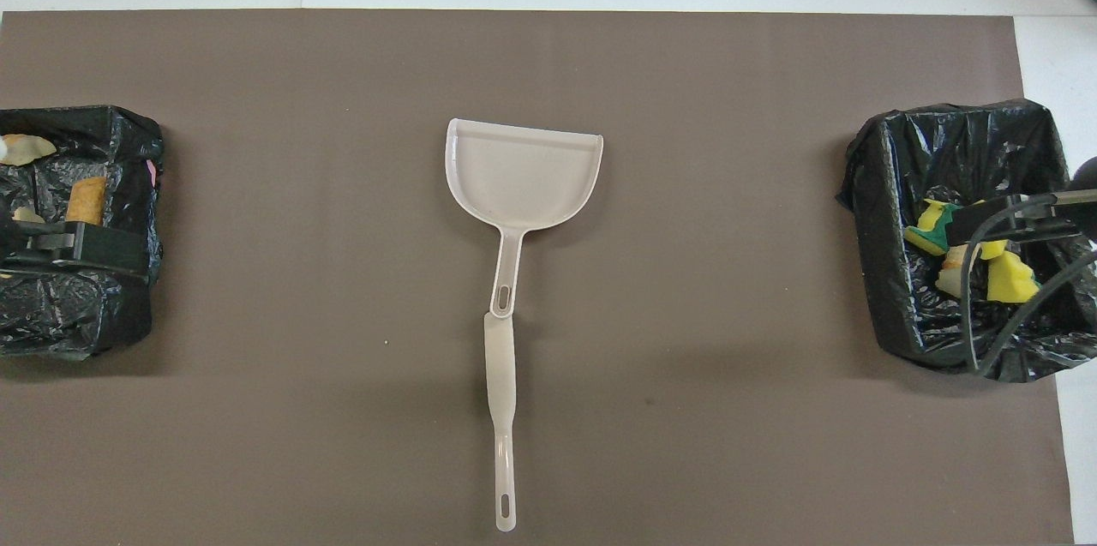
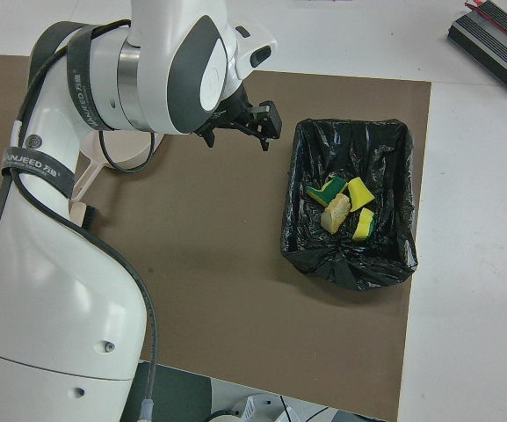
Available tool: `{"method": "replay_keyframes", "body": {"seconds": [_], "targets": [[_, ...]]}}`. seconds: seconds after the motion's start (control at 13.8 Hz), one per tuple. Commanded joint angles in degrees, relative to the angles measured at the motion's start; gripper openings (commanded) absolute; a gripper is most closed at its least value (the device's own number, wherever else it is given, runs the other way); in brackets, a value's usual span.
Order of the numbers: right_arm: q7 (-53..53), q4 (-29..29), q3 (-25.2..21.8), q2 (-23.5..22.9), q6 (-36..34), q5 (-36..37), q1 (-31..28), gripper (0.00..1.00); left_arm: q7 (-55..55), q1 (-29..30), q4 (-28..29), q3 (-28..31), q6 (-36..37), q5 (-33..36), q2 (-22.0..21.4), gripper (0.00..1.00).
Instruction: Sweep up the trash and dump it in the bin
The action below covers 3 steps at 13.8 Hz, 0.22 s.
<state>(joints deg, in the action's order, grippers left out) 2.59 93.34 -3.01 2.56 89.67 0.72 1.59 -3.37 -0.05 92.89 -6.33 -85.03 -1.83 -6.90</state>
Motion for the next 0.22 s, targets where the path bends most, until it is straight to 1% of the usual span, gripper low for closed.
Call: {"method": "replay_keyframes", "body": {"seconds": [0.0,0.14], "targets": [[-1.27,-1.14,0.20,-0.45,-1.07,-1.24,-0.28,1.00,0.12,0.84,0.80,-0.43,-2.32,0.08,-0.48,1.00],[-1.27,-1.14,0.11,-0.45,-1.07,-1.24,-0.28,1.00,0.30,0.84,0.89,-0.43,-2.42,0.08,-0.48,1.00]]}}
